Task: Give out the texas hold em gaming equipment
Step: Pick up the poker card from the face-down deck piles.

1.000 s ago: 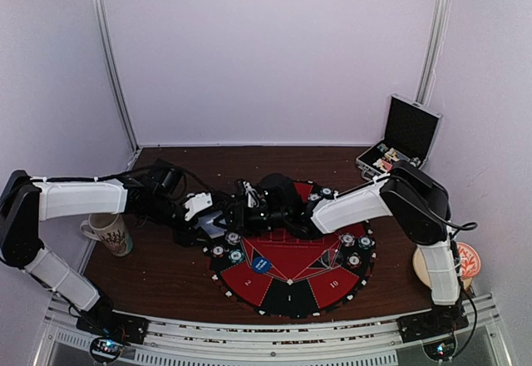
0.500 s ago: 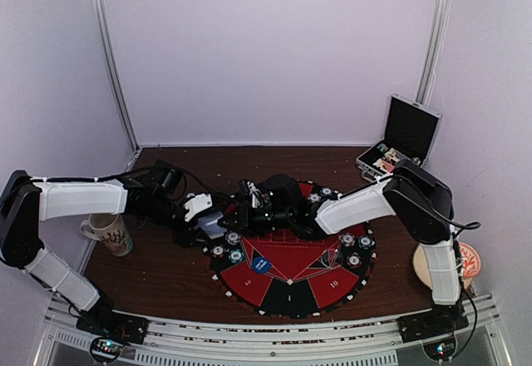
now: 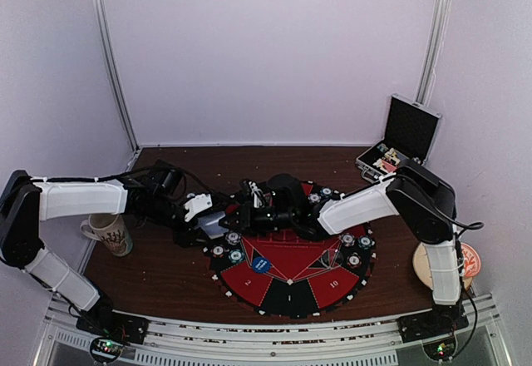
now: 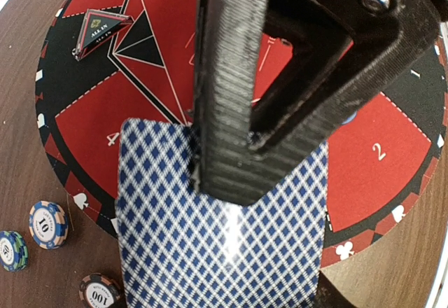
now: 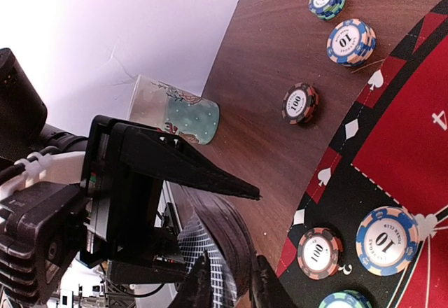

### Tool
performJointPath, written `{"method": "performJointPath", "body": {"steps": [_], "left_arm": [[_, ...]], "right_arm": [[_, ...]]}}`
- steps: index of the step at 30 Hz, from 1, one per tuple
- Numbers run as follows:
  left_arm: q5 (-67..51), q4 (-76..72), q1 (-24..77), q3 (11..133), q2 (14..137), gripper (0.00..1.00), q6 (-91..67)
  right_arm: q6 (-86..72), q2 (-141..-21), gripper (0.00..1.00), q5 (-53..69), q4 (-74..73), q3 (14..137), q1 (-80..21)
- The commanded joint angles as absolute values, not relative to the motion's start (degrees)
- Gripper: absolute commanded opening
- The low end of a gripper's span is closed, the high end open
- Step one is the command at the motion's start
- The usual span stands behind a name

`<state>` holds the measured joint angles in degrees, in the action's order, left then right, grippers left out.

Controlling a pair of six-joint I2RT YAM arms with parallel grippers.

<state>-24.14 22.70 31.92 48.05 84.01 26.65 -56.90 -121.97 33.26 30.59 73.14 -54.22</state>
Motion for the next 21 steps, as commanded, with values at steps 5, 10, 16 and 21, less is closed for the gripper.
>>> {"method": "performJointPath", "body": {"steps": [5,10,16,21], "left_arm": [[-24.15,21.10,31.86,47.82,84.46,0.40,27.09],[-23.91,21.01,31.83,47.72,84.72,0.40,27.08],[-23.69,20.87,31.82,47.62,84.72,0.40,27.12],[-23.47,20.85,31.88,47.55,84.66,0.40,27.18]], "right_arm": [[-57.21,-119.57,0.08,34.32,32.43,72.90,-54.49],[-57.05,-118.74,0.00,33.95,32.34,72.41,-54.50],[-56.60,-117.14,0.00,33.76,32.42,70.92,-54.37],[-56.92,-115.17,0.00,32.95,33.98,68.04,-53.83]]}}
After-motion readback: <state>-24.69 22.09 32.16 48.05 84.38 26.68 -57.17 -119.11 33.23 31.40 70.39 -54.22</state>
